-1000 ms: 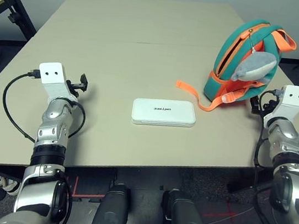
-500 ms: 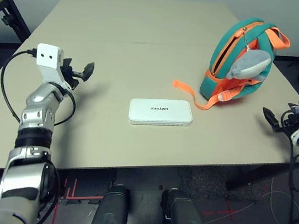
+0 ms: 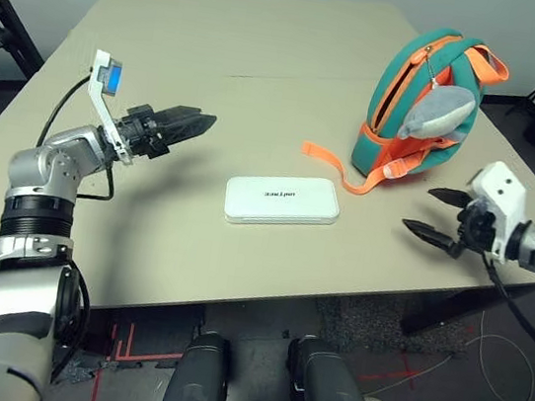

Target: Put the pencil case into the backpack and zip it.

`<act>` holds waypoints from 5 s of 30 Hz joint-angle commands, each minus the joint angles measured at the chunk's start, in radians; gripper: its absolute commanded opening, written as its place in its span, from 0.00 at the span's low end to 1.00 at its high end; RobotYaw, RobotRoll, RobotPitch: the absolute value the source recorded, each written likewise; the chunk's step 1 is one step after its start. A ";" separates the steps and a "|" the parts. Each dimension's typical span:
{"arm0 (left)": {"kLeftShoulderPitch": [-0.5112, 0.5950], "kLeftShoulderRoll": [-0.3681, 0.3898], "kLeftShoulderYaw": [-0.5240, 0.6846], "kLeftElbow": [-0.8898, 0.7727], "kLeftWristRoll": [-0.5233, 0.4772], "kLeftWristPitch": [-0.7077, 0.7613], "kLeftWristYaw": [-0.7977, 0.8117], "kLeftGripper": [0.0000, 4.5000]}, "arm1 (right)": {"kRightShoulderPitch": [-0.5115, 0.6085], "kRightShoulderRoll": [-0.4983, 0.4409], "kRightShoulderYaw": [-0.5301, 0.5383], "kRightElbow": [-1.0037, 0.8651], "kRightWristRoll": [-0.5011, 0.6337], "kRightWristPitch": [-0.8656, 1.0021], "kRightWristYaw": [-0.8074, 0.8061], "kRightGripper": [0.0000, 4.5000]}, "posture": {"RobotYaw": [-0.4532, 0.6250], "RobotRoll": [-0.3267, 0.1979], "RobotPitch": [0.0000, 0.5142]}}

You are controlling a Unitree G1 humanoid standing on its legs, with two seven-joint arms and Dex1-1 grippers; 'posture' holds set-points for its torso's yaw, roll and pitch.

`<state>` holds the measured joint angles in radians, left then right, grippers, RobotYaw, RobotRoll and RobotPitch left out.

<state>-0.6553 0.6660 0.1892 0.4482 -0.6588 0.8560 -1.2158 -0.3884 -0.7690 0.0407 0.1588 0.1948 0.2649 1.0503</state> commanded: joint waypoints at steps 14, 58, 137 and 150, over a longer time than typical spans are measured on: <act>-0.100 0.049 -0.230 0.258 0.009 0.352 -0.310 1.00 | -0.152 0.044 0.150 0.102 -0.142 -0.127 0.074 0.00 | 0.29 0.62 0.14; -0.211 -0.055 -0.213 0.728 0.381 0.054 -0.189 1.00 | -0.223 0.128 0.204 0.234 -0.295 -0.274 0.008 0.00 | 0.29 0.62 0.14; -0.139 0.000 -0.262 0.538 0.365 0.271 -0.246 1.00 | -0.402 0.349 0.356 0.438 -0.470 -0.313 0.076 0.00 | 0.37 0.62 0.18; -0.140 0.023 -0.290 0.530 0.366 0.285 -0.264 1.00 | -0.394 0.280 0.347 0.439 -0.462 -0.317 0.087 0.00 | 0.38 0.62 0.17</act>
<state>-0.8091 0.6772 -0.0783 0.9781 -0.3112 1.1376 -1.4897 -0.7909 -0.4786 0.3838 0.6035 -0.2730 -0.0501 1.1295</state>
